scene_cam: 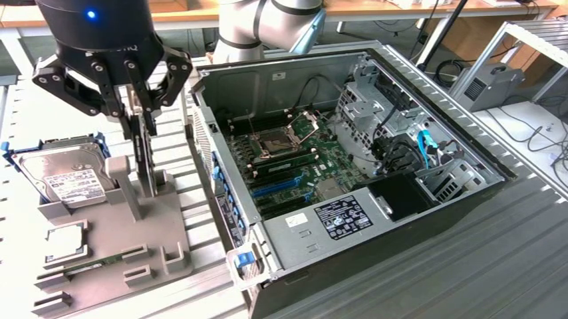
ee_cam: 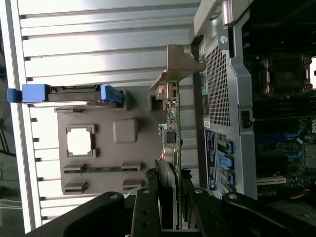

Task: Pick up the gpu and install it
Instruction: 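Pick up the gpu and move the gpu toward the slot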

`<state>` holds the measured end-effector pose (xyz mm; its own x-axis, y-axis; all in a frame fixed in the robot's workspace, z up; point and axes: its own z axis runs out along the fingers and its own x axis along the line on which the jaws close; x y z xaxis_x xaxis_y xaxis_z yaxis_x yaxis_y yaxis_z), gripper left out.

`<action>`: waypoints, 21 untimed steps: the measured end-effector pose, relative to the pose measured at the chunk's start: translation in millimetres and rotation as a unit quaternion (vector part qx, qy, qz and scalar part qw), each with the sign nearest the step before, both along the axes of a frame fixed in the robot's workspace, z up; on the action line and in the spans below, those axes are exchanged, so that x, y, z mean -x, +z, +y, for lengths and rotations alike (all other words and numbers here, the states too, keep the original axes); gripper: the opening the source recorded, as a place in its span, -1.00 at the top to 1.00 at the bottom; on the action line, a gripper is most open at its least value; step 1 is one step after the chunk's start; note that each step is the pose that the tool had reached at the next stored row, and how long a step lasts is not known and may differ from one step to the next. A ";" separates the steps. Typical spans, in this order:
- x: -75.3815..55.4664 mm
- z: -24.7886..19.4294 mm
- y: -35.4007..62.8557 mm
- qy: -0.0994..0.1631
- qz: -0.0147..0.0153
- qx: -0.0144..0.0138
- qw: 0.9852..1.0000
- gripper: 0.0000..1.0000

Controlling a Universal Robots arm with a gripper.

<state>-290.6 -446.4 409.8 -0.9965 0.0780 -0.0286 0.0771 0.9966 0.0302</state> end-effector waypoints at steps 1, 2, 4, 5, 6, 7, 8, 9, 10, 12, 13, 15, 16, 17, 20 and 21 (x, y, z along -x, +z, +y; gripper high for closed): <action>0.0 0.0 0.7 0.000 0.000 0.000 1.000 0.43; 0.0 0.0 1.4 0.000 0.000 0.000 1.000 0.43; 0.0 0.0 2.6 0.000 0.000 0.000 1.000 0.43; 0.0 0.0 3.3 0.000 0.000 0.000 1.000 0.43; 0.0 0.0 4.0 0.000 0.000 0.000 1.000 0.43; 0.0 0.0 4.6 0.000 0.000 0.000 1.000 0.43; 0.0 0.0 5.2 0.000 0.000 0.000 1.000 0.43; 0.0 0.0 5.9 0.000 0.000 0.000 1.000 0.43; 0.0 0.0 6.3 0.000 0.000 0.000 1.000 0.43; 0.0 0.0 7.2 0.000 0.000 0.000 1.000 0.43; 0.0 0.0 7.7 0.000 0.000 0.000 1.000 0.43; 0.0 0.0 8.7 0.000 0.000 0.000 1.000 0.43; 0.0 0.0 9.2 0.000 0.000 0.000 1.000 0.43; 0.0 0.0 9.8 0.000 0.000 0.000 1.000 0.43; 0.0 0.0 11.4 0.000 0.000 0.000 1.000 0.43; 0.0 0.0 11.9 0.000 0.000 0.000 1.000 0.43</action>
<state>-290.6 -446.4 421.7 -0.9965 0.0780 -0.0285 0.0771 0.9966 0.0302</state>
